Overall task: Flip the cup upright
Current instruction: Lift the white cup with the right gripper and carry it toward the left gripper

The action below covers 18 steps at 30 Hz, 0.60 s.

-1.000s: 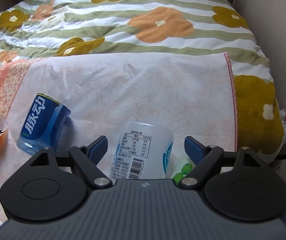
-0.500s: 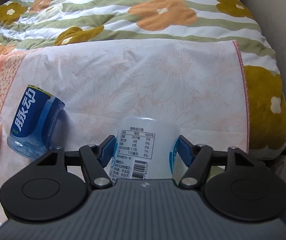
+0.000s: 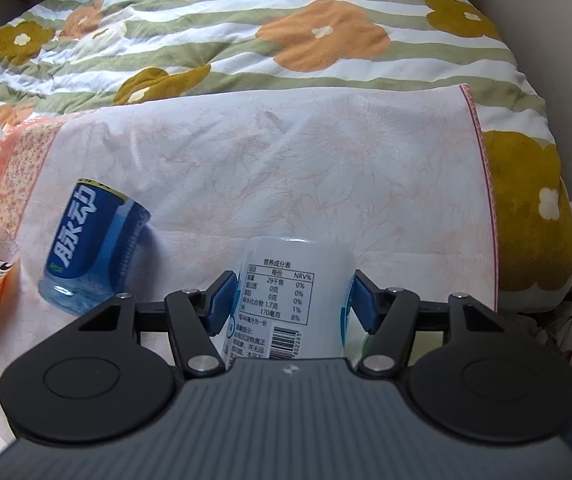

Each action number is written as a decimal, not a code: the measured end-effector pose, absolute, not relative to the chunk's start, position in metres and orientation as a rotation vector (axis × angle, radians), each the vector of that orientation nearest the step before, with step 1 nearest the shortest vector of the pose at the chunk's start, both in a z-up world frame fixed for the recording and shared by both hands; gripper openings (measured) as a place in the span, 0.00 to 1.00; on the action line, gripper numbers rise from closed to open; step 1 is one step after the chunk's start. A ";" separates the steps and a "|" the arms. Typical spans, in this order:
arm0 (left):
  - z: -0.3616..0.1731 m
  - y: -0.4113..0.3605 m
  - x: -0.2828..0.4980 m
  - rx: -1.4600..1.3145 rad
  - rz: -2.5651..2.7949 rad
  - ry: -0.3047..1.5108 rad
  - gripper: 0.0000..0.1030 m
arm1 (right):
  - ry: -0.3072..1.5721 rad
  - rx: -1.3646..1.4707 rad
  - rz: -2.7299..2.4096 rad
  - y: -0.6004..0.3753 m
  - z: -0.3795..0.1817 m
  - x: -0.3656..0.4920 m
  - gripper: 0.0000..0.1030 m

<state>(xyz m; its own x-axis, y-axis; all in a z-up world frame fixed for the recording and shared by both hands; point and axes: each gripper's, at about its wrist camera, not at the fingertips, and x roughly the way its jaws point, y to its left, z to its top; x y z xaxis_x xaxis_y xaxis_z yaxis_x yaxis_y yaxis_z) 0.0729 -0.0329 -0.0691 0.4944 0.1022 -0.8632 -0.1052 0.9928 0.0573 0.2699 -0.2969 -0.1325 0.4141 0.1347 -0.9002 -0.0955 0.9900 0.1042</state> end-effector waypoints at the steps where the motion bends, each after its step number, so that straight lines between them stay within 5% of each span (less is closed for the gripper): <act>1: -0.068 -0.032 0.072 -0.004 0.123 1.044 1.00 | 1.132 0.041 0.145 -0.296 -0.130 0.268 0.73; 18: -0.048 0.017 0.038 -0.004 0.085 1.018 1.00 | 1.127 0.082 0.256 -0.202 -0.087 0.184 0.73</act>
